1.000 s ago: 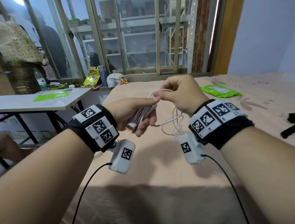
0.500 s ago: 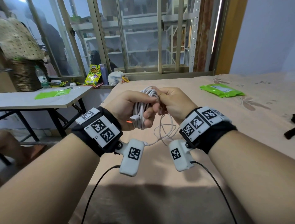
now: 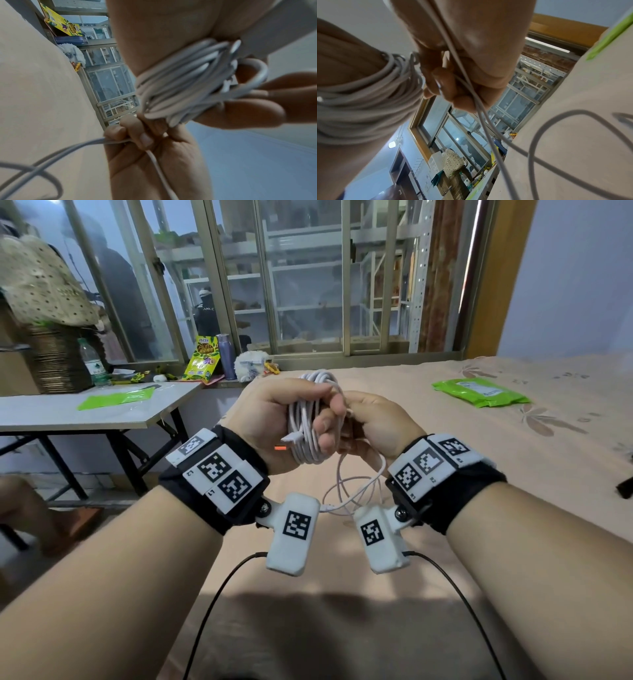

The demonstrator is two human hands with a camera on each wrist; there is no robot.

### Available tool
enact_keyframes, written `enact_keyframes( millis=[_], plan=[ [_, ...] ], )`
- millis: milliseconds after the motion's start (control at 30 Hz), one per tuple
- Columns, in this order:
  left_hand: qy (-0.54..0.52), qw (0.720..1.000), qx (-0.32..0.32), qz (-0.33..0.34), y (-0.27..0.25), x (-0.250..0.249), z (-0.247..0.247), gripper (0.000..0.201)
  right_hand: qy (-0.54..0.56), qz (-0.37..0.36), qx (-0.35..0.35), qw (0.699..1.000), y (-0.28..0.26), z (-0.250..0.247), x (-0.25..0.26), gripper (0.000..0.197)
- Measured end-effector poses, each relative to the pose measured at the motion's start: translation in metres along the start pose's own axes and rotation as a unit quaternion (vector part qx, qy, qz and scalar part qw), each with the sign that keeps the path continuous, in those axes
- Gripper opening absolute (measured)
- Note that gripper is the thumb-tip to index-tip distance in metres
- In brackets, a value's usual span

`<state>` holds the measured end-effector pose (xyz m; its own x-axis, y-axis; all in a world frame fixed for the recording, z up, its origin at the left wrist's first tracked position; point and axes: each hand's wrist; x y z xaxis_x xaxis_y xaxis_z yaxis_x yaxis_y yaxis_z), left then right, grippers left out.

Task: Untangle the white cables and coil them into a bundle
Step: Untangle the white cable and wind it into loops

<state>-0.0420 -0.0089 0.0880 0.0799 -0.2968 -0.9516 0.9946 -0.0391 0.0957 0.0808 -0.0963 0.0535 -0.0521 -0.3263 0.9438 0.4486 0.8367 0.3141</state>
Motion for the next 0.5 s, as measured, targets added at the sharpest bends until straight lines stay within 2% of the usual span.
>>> enact_keyframes(
  millis=[133,233,333,500],
  plan=[
    [-0.047,0.997,-0.04,0.037,0.003,-0.006,0.005,0.018,-0.016,-0.01,0.003,1.0,-0.002,0.008,0.003,0.024],
    [-0.068,0.992,-0.089,0.053,0.005,-0.009,0.009,0.03,-0.023,-0.017,-0.015,0.999,-0.002,0.016,0.005,0.032],
    [-0.109,0.983,-0.128,0.07,0.007,-0.007,0.013,0.036,-0.074,-0.004,-0.018,0.997,-0.002,0.016,0.006,0.033],
    [-0.16,0.971,-0.155,0.085,0.011,-0.003,0.017,0.038,-0.138,0.054,-0.042,0.988,0.0,0.015,0.004,0.025]
  ],
)
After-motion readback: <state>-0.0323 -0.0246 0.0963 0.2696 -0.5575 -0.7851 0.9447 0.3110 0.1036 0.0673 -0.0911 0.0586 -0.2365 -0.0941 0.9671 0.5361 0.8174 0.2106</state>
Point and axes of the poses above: each hand's wrist, its own y-axis towards the middle knuckle, its own z-axis out of the palm, x = y × z, and after that the axes turned 7 degrees about -z, right-handed
